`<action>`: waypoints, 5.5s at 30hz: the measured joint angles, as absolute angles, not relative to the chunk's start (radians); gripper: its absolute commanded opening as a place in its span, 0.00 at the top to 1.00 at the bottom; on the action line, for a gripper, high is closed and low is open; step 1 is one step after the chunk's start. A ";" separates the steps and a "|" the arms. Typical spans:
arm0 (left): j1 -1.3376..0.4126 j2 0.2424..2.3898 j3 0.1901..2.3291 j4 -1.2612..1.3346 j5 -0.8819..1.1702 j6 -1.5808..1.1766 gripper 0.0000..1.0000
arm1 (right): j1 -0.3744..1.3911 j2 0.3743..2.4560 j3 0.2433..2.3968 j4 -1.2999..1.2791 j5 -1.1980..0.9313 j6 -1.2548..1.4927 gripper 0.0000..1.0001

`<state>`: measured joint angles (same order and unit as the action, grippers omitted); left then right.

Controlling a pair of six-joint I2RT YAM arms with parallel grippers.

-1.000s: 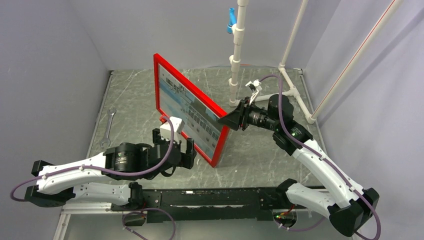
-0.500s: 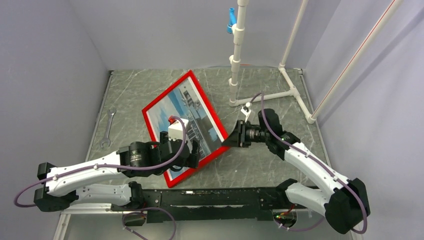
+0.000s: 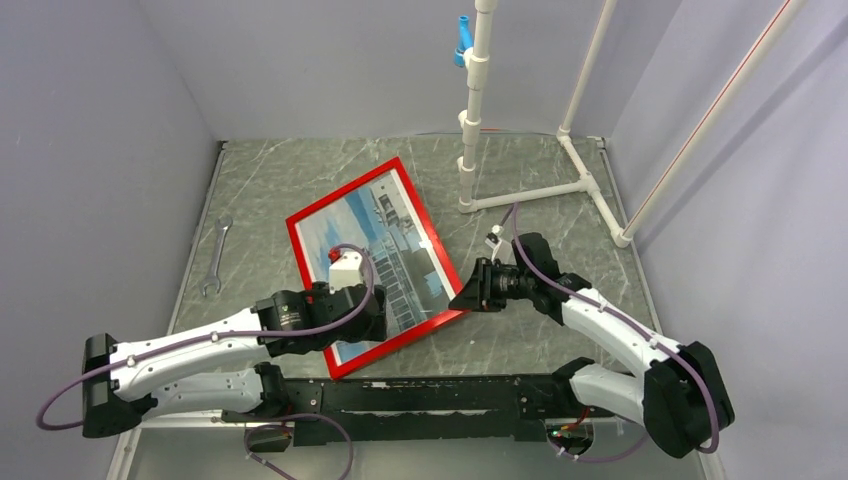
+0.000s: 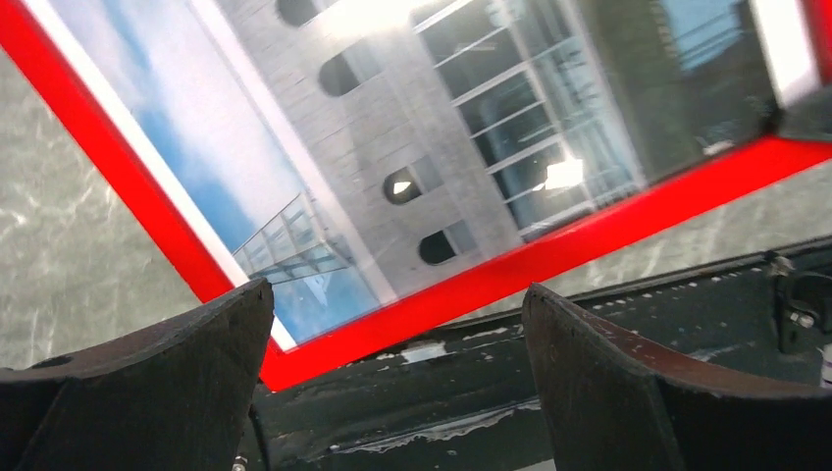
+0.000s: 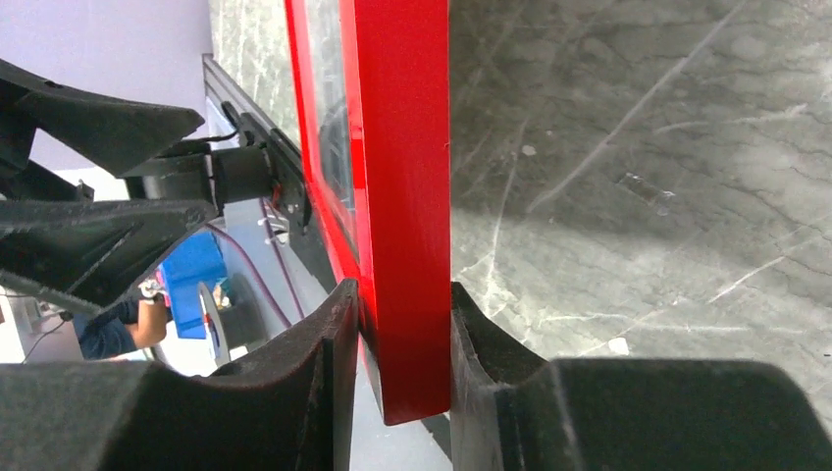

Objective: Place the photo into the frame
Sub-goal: Turn over the photo frame at the center of the board, then adjust the photo frame at the center of the board.

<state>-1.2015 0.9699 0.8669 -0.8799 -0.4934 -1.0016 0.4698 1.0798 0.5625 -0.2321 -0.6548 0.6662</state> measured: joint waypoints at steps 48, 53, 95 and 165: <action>-0.760 0.792 0.451 -0.875 -0.207 -1.060 0.05 | 0.506 1.301 0.540 -0.128 -0.250 0.531 0.00; -0.759 0.867 0.434 -0.832 -0.204 -1.056 0.14 | 0.554 1.301 0.540 -0.122 -0.235 0.533 0.00; -0.327 1.480 0.843 -0.653 -0.160 -0.556 0.01 | 1.256 1.722 0.904 0.010 -0.192 0.755 0.00; -1.412 1.581 0.906 -0.703 -0.447 -0.801 1.00 | 0.351 1.011 0.526 -0.478 -0.264 0.636 0.00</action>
<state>-1.4120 1.5814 0.9058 -0.7033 -0.4469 -0.8013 0.3511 1.0115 0.5259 -0.4778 -0.2638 0.6365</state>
